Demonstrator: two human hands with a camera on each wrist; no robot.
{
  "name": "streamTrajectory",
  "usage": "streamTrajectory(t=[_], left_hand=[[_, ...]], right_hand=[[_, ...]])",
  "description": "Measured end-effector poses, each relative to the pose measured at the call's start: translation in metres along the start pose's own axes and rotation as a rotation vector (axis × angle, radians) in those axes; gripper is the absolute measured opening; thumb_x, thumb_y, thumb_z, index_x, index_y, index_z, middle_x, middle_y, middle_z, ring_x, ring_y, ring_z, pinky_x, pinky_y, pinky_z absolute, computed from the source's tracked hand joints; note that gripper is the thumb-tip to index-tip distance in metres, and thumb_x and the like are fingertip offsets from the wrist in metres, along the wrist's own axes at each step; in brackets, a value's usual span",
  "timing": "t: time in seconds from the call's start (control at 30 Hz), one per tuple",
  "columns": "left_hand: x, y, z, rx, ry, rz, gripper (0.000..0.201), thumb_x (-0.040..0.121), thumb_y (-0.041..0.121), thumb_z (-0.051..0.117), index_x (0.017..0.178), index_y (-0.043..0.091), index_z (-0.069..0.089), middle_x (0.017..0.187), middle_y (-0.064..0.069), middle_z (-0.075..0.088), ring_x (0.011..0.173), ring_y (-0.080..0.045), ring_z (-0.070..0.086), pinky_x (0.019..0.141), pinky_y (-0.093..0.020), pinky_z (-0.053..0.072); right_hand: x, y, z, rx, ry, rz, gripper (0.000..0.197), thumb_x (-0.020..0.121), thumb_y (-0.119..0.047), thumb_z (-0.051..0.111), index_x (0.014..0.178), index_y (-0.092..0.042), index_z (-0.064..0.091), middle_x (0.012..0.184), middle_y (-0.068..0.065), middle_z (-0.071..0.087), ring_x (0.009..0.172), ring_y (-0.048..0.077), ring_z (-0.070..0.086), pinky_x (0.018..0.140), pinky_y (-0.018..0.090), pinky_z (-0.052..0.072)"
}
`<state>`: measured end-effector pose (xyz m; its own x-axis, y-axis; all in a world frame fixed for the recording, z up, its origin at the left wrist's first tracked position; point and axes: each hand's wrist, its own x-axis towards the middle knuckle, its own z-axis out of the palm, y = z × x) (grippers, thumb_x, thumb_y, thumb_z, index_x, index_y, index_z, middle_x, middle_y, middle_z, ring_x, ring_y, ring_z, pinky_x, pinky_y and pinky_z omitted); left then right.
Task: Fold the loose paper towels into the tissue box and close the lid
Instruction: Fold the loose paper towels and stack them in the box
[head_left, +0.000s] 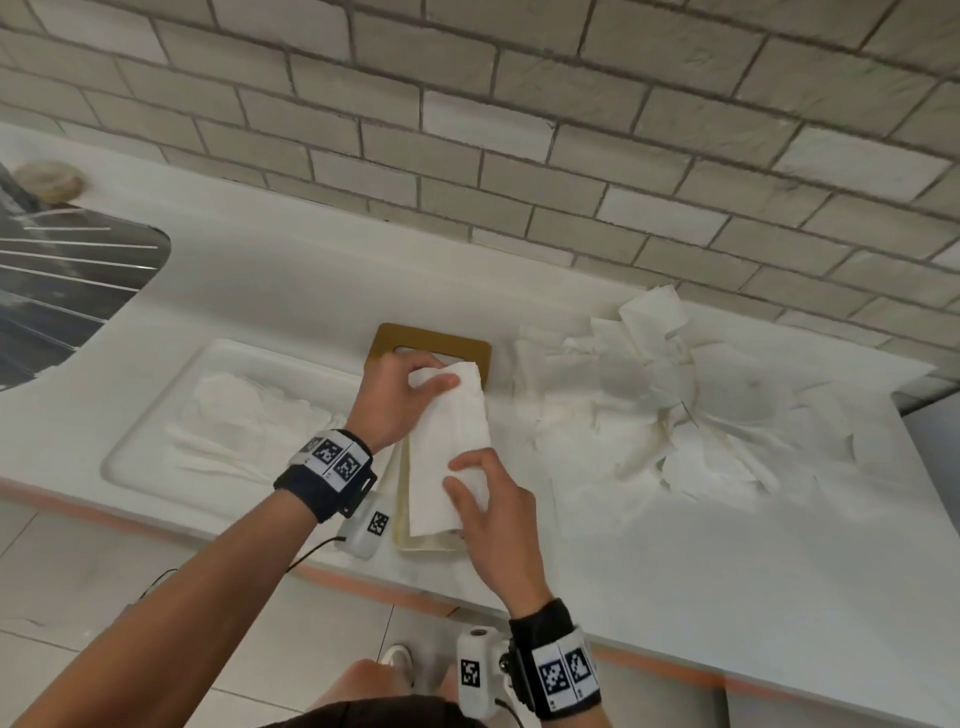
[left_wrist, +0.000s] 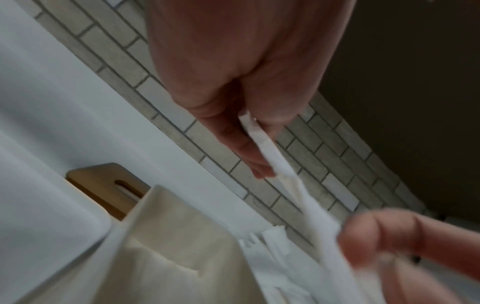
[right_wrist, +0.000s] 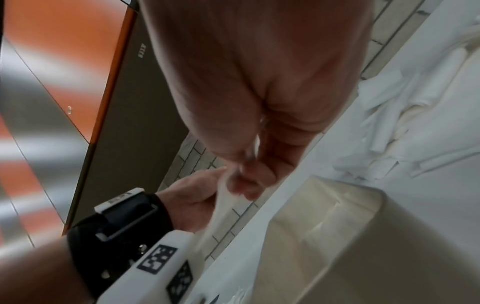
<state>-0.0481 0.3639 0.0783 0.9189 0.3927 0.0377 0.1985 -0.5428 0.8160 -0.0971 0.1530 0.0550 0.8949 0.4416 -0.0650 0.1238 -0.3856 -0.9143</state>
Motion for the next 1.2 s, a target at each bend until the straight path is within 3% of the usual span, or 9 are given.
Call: streamTrajectory(t=[0.13,0.27,0.43,0.6,0.7,0.77,0.87,1.0,1.2], left_hand=[[0.0,-0.013,0.001,0.248,-0.02,0.225,0.033,0.103,0.022,0.068,0.135,0.015,0.066,0.129,-0.008,0.071,0.122,-0.029,0.065,0.098,-0.038,0.054],[-0.024,-0.02,0.009,0.525,-0.073,0.495,0.032,0.098,0.009,0.07,0.13,0.009,0.067,0.128,-0.012,0.067,0.111,-0.033,0.068,0.077,-0.04,0.06],[-0.034,-0.021,0.036,0.861,-0.583,0.325,0.046,0.107,0.024,0.056,0.15,0.013,0.046,0.15,-0.008,0.048,0.132,-0.03,0.054,0.091,-0.046,0.057],[-0.021,-0.021,0.062,1.0,-0.756,0.255,0.063,0.108,0.035,0.055,0.161,0.01,0.03,0.169,-0.012,0.025,0.14,-0.037,0.047,0.107,-0.051,0.05],[-0.022,-0.03,0.071,1.075,-0.897,0.182,0.104,0.096,0.056,0.069,0.168,0.01,0.011,0.178,-0.011,-0.001,0.154,-0.038,0.033,0.117,-0.052,0.044],[-0.029,-0.035,0.076,1.146,-0.937,0.143,0.139,0.08,0.063,0.083,0.168,0.009,-0.01,0.176,-0.011,-0.02,0.163,-0.038,0.011,0.122,-0.052,0.039],[-0.035,-0.033,0.081,1.24,-0.911,0.157,0.155,0.073,0.056,0.092,0.163,0.006,-0.024,0.171,-0.017,-0.03,0.163,-0.042,-0.001,0.122,-0.053,0.039],[-0.031,0.003,0.067,1.128,-0.869,0.043,0.147,0.074,0.059,0.09,0.168,0.01,-0.012,0.176,-0.016,-0.014,0.164,-0.037,0.002,0.128,-0.05,0.029],[-0.046,0.086,0.075,0.787,-0.353,0.08,0.071,0.101,0.052,0.062,0.16,0.025,0.033,0.161,0.0,0.043,0.144,-0.024,0.046,0.099,-0.043,0.054]], right_hand=[[0.011,0.014,0.008,-0.061,-0.135,0.205,0.02,0.104,-0.011,0.068,0.119,-0.022,0.06,0.118,0.004,0.069,0.074,0.008,0.078,0.064,0.012,0.053],[0.027,0.025,0.021,-0.294,-0.26,0.287,0.035,0.102,-0.008,0.067,0.133,-0.013,0.051,0.126,0.013,0.06,0.098,0.027,0.075,0.086,0.035,0.063],[0.038,0.025,0.029,-0.416,-0.375,0.351,0.045,0.098,-0.01,0.072,0.135,-0.007,0.047,0.128,0.016,0.057,0.108,0.032,0.069,0.092,0.04,0.061],[0.031,0.022,0.015,-0.484,-0.431,0.313,0.047,0.098,-0.017,0.072,0.137,-0.011,0.048,0.129,0.015,0.061,0.102,0.027,0.064,0.076,0.028,0.051],[0.03,0.019,-0.02,-0.371,-0.363,0.304,0.034,0.097,-0.035,0.077,0.124,-0.023,0.059,0.115,0.004,0.072,0.093,0.018,0.07,0.066,0.023,0.052],[0.036,0.019,-0.056,-0.258,-0.258,0.288,0.022,0.095,-0.037,0.079,0.11,-0.029,0.065,0.101,-0.005,0.078,0.087,0.011,0.075,0.074,0.028,0.061],[0.067,0.037,-0.111,-0.287,-0.082,0.24,0.019,0.094,-0.036,0.081,0.105,-0.027,0.068,0.094,-0.009,0.078,0.083,0.005,0.075,0.082,0.029,0.061],[0.121,0.088,-0.173,-0.472,0.063,0.184,0.027,0.097,-0.024,0.078,0.119,-0.019,0.064,0.119,0.003,0.073,0.11,0.025,0.07,0.094,0.037,0.055],[0.163,0.115,-0.18,-0.901,-0.453,-0.286,0.051,0.093,0.006,0.058,0.13,-0.03,0.059,0.133,-0.002,0.066,0.127,0.025,0.058,0.103,0.039,0.046]])
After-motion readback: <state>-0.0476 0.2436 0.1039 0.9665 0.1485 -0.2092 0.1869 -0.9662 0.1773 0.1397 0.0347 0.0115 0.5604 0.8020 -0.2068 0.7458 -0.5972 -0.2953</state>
